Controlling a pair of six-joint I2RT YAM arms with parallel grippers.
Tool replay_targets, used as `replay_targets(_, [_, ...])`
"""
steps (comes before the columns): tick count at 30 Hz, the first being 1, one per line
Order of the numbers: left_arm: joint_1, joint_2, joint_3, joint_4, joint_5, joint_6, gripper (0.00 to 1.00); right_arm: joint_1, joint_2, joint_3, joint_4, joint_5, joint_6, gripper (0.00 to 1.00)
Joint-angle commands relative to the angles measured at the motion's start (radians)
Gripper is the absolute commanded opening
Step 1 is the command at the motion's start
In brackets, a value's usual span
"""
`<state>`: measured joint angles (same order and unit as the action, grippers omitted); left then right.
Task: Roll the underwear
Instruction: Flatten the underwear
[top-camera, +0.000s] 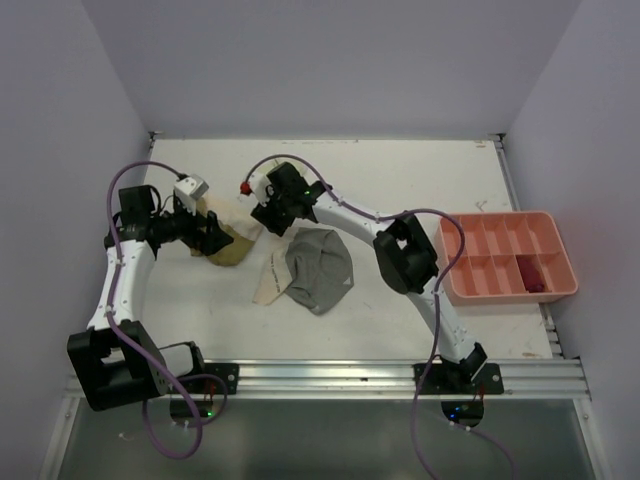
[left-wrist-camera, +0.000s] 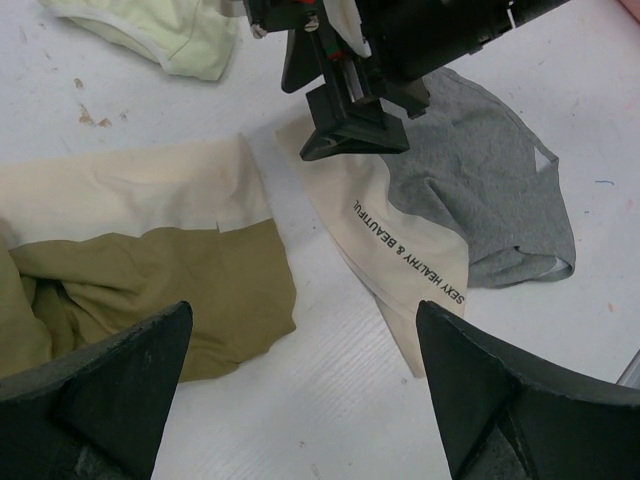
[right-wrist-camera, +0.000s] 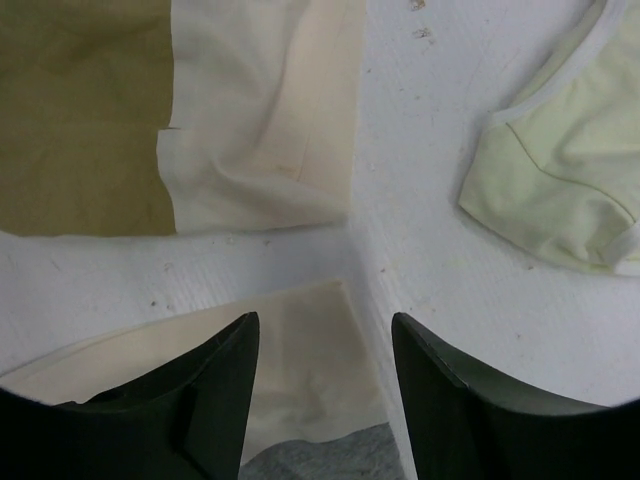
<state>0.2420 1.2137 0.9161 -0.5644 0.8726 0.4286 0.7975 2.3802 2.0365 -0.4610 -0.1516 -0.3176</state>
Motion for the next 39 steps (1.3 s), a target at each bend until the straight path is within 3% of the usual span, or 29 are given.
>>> replay_targets(1, [0.016,0.006,-0.006,-0.011,0.031,0.024,0.97,-0.001,0.042,0.054,0.042,-0.006,-0.012,0.59])
replay_targets(3, [0.017,0.006,-0.006,-0.02,0.026,0.033,0.97,-0.001,0.056,0.06,0.042,-0.006,-0.02,0.57])
replay_targets(6, [0.02,0.004,-0.008,-0.032,0.023,0.045,0.97,0.0,0.08,0.077,0.018,-0.015,-0.04,0.42])
replay_targets(10, [0.02,0.007,-0.017,-0.034,0.026,0.058,0.97,-0.001,0.059,0.042,-0.004,-0.025,-0.058,0.33])
replay_targets(11, [0.02,0.009,-0.019,-0.037,0.028,0.065,0.96,-0.001,0.05,0.033,-0.002,-0.025,-0.072,0.26])
replay_targets(12, [0.02,0.012,-0.019,-0.035,0.032,0.068,0.96,-0.004,0.042,0.019,-0.004,-0.022,-0.075,0.06])
replay_targets(13, [0.022,0.015,-0.019,-0.037,0.034,0.073,0.96,-0.004,0.034,0.016,-0.004,0.0,-0.075,0.0])
replay_targets(18, [0.02,0.058,-0.019,-0.045,0.028,0.134,0.94,-0.082,-0.042,0.01,0.007,0.034,0.015,0.0])
replay_targets(25, [-0.029,0.128,-0.036,0.058,-0.017,0.081,0.87,-0.233,-0.17,-0.122,0.039,-0.009,0.183,0.0])
replay_targets(30, [-0.2,0.182,-0.065,0.225,-0.058,0.032,0.82,-0.251,-0.203,-0.229,0.053,-0.013,0.175,0.0])
replay_targets(33, [-0.225,0.22,-0.094,0.409,-0.09,0.006,0.79,-0.274,-0.228,-0.272,0.076,0.014,0.193,0.0])
replay_targets(35, [-0.225,0.262,-0.06,0.468,-0.113,0.037,0.79,-0.296,-0.266,-0.311,0.091,0.015,0.236,0.0])
replay_targets(39, [-0.225,0.429,0.125,0.365,-0.061,0.16,0.77,-0.356,-0.352,-0.371,0.122,-0.06,0.29,0.0])
